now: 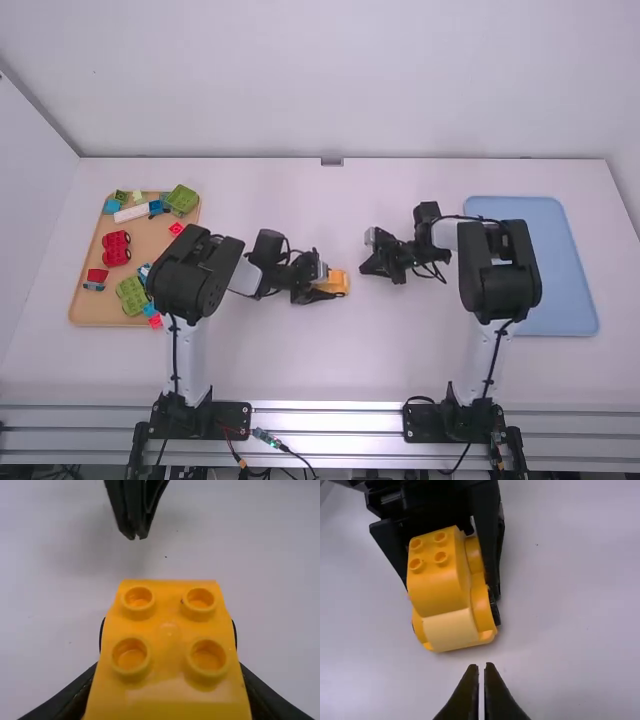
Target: Assemble lego blocks to make yellow taxi
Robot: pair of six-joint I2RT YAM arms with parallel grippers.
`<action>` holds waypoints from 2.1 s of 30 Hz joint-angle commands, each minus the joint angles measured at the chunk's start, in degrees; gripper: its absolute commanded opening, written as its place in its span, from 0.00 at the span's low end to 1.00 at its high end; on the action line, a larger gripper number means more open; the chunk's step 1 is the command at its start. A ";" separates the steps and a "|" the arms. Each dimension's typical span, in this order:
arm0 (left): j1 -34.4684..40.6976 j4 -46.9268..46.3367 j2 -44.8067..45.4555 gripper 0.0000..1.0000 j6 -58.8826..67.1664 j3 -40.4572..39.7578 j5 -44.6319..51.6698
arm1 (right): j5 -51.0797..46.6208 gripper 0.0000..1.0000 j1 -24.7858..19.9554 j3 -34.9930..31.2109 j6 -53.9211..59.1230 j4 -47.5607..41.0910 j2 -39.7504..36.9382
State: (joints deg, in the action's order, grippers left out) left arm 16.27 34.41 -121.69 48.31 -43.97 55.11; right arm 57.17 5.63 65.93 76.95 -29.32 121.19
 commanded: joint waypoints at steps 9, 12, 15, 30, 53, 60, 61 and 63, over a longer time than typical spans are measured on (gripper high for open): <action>-0.52 -2.51 1.90 0.99 -1.40 3.13 -9.43 | -1.70 0.99 0.11 0.85 1.90 -2.38 -2.06; -0.52 -4.07 5.97 0.99 -1.33 4.15 -12.60 | -0.52 0.99 0.39 0.76 3.08 -3.30 -2.06; -0.52 -8.94 15.63 0.99 -0.87 7.23 -19.40 | 3.26 0.99 0.48 -2.60 2.25 2.47 -2.06; -13.49 -20.65 33.09 0.99 1.22 11.47 -9.85 | 0.74 0.99 12.24 -18.40 -28.94 48.61 -2.06; -17.81 -24.28 33.09 0.99 4.68 11.47 -3.95 | 4.15 0.85 14.51 -13.14 -30.29 50.16 6.53; -17.79 -23.32 33.09 0.99 3.80 11.45 -3.97 | 4.52 0.61 14.84 -15.17 -28.57 50.53 6.53; -17.92 -23.19 33.09 0.99 3.61 11.47 -3.95 | 4.42 0.55 15.08 -15.28 -28.46 50.53 6.53; -18.23 -23.19 33.09 0.99 3.67 11.47 -3.93 | 4.02 0.47 15.08 -15.28 -28.72 50.49 6.53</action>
State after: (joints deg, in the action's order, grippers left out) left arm -1.93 11.33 -89.43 52.12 -33.32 49.52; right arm 62.06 20.40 51.51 48.18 21.69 126.32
